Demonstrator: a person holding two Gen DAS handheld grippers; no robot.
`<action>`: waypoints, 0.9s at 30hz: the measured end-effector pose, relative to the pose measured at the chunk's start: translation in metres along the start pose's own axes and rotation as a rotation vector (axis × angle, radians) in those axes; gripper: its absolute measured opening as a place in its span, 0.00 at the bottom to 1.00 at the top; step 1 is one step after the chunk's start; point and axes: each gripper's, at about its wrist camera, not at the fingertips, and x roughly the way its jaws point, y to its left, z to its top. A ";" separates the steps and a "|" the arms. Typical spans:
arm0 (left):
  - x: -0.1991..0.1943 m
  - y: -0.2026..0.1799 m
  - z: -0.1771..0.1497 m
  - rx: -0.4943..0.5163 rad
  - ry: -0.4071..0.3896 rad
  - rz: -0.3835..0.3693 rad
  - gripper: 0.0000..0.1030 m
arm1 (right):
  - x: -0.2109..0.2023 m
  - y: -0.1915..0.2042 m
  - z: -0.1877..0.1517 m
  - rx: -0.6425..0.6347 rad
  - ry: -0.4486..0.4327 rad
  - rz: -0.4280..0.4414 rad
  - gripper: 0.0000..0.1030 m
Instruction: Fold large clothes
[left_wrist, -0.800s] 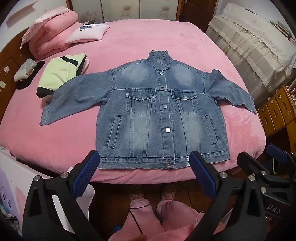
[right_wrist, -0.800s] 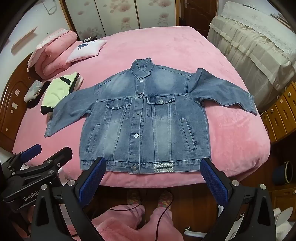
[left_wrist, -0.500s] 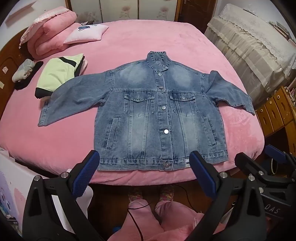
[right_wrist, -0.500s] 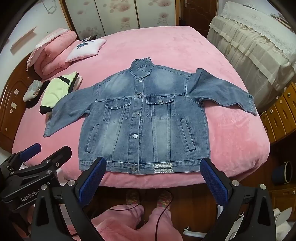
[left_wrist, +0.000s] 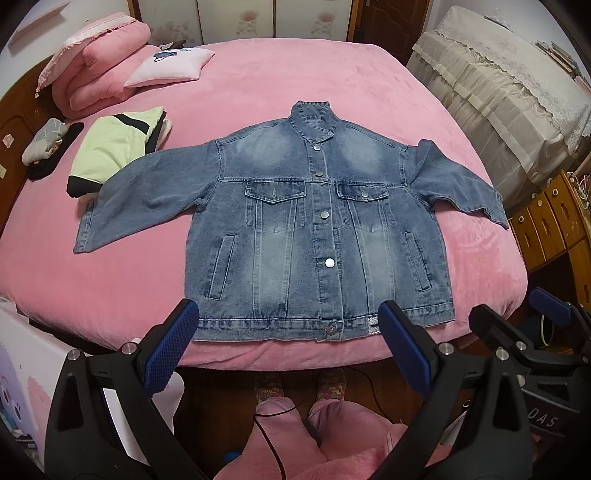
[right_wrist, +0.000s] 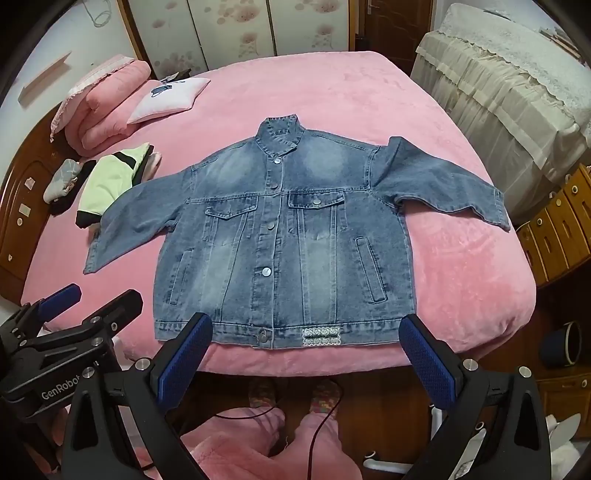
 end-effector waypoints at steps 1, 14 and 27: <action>0.000 0.000 0.000 0.000 0.001 -0.001 0.94 | 0.000 0.000 0.000 0.001 0.000 0.000 1.00; 0.006 -0.009 0.005 0.001 0.002 0.002 0.94 | -0.004 -0.007 0.006 -0.007 0.001 -0.004 0.98; 0.002 -0.029 0.000 -0.043 -0.007 0.027 0.94 | -0.003 -0.022 0.011 -0.021 0.000 0.011 0.97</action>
